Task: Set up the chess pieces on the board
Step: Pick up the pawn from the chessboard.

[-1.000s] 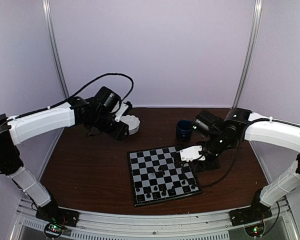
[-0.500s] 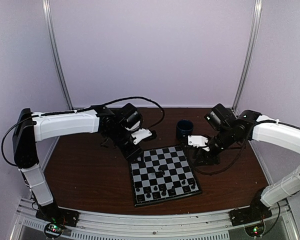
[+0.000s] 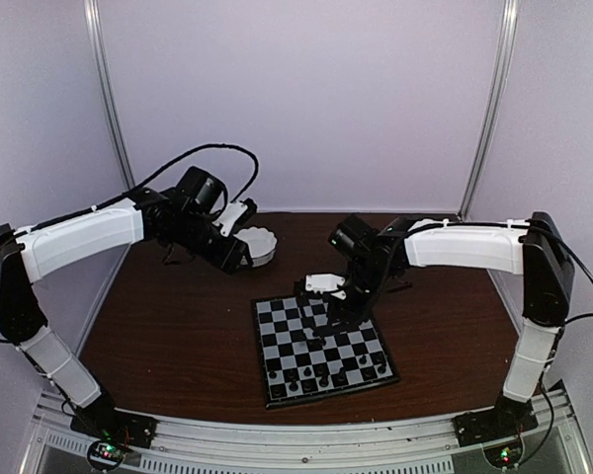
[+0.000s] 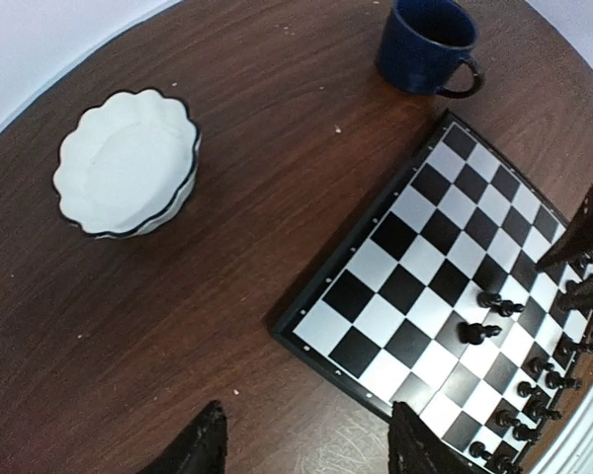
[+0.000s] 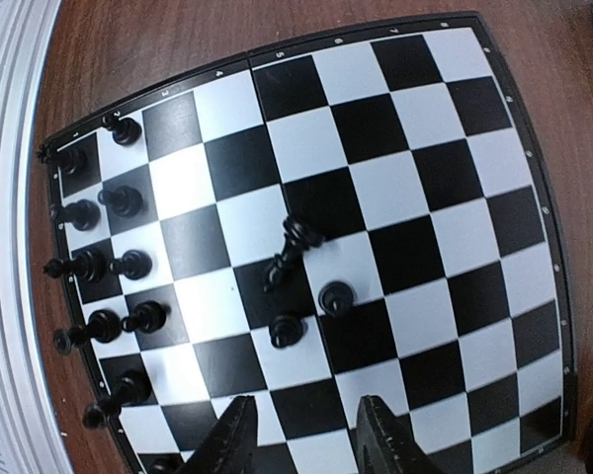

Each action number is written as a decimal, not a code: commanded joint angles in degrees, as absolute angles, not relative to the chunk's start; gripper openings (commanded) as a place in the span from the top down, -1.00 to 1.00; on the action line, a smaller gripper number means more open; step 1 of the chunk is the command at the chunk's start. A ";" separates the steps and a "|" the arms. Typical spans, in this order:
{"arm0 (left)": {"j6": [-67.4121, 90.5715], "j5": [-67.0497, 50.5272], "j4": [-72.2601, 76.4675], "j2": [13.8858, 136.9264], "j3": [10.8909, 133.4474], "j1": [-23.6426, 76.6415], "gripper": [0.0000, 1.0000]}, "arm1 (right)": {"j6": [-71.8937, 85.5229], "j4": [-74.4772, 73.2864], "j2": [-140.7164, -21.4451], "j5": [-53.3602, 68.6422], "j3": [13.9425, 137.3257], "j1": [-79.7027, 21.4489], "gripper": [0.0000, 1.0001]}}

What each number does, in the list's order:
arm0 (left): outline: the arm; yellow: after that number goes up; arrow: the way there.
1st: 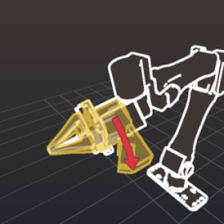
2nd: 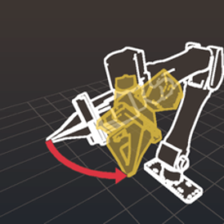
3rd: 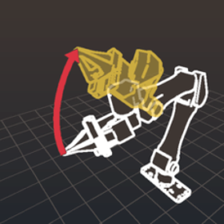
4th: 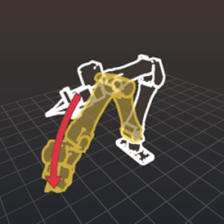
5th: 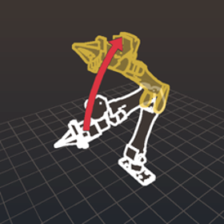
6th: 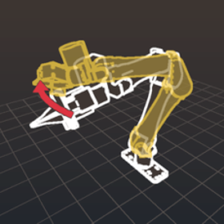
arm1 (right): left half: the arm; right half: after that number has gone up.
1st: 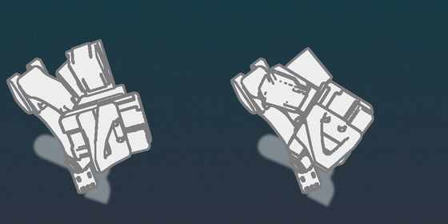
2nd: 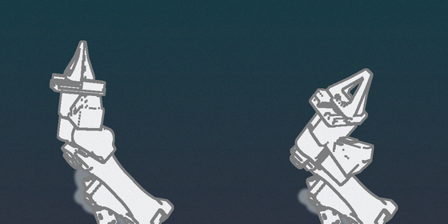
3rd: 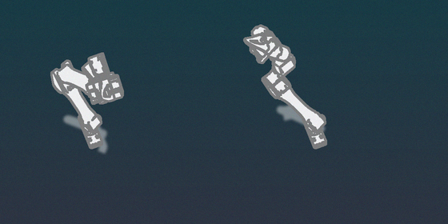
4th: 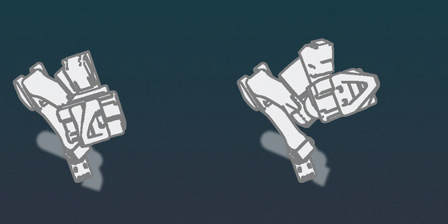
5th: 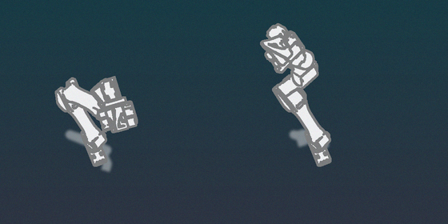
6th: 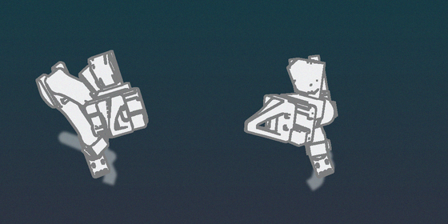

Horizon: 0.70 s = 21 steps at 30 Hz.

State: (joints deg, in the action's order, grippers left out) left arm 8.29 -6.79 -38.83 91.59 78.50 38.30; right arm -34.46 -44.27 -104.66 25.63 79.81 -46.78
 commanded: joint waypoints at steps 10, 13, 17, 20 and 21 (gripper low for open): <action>15.46 -15.24 -35.12 90.26 75.01 27.93 -0.11 | -33.91 -45.89 -114.06 18.09 85.35 -51.83 0.36; 15.55 -16.25 -35.00 90.40 74.97 27.95 -0.11 | -33.93 -45.95 -114.34 17.90 85.34 -51.85 0.41; 15.63 -16.36 -34.98 90.53 74.93 27.95 -0.11 | -34.18 -46.09 -114.23 18.31 85.03 -51.86 0.66; 15.67 -16.77 -34.98 90.83 74.97 27.86 -0.10 | -34.28 -46.56 -114.18 18.91 85.41 -51.87 0.84; 15.67 -16.99 -34.90 90.93 75.01 27.86 -0.10 | -34.28 -46.79 -114.13 19.08 85.52 -51.86 0.88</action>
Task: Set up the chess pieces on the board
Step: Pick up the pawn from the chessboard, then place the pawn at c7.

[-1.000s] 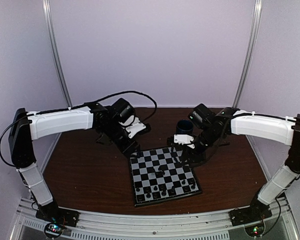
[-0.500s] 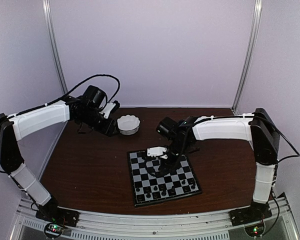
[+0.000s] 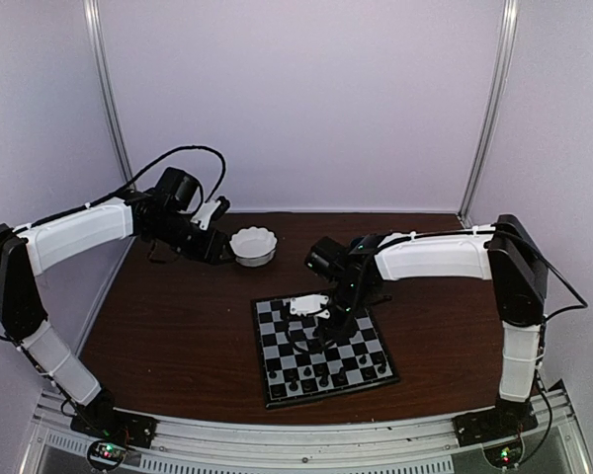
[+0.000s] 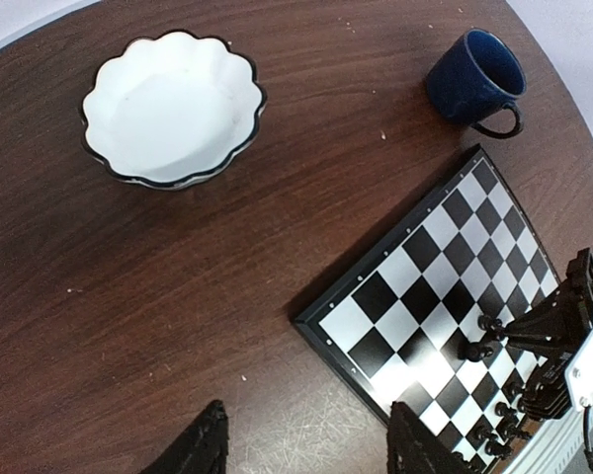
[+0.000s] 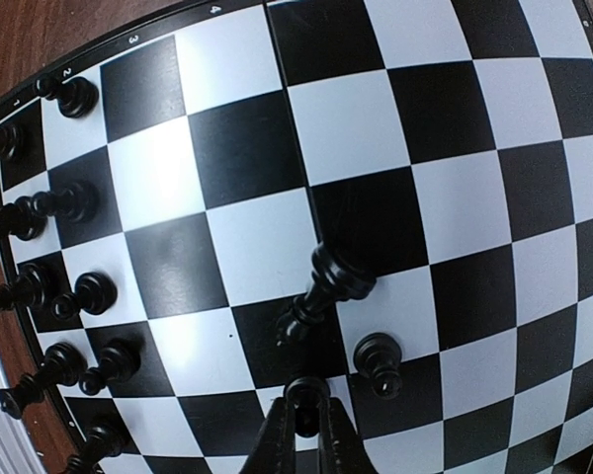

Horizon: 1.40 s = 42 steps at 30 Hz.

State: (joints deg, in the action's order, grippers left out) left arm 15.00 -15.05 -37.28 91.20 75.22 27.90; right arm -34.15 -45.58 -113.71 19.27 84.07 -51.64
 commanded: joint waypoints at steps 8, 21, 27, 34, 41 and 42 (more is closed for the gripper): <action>15.71 -17.61 -35.00 91.58 75.15 27.86 -0.11 | -34.51 -48.07 -108.04 18.86 82.39 -51.77 0.96; 15.43 -18.26 -34.99 91.85 75.41 27.86 -0.11 | -37.12 -46.15 -97.26 19.61 69.31 -51.86 0.92; 15.34 -18.06 -35.23 92.18 75.50 27.86 -0.12 | -38.63 -45.83 -98.98 20.18 68.12 -52.27 0.92; 15.22 -18.05 -35.42 92.27 75.61 27.86 -0.12 | -38.88 -45.86 -99.53 20.01 68.03 -52.81 0.91; 15.14 -18.16 -35.59 92.32 75.76 27.86 -0.12 | -39.70 -46.61 -100.33 20.54 67.94 -53.39 0.90; 15.14 -18.13 -35.60 92.37 75.75 27.86 -0.12 | -39.91 -46.85 -100.48 20.61 67.97 -53.51 0.90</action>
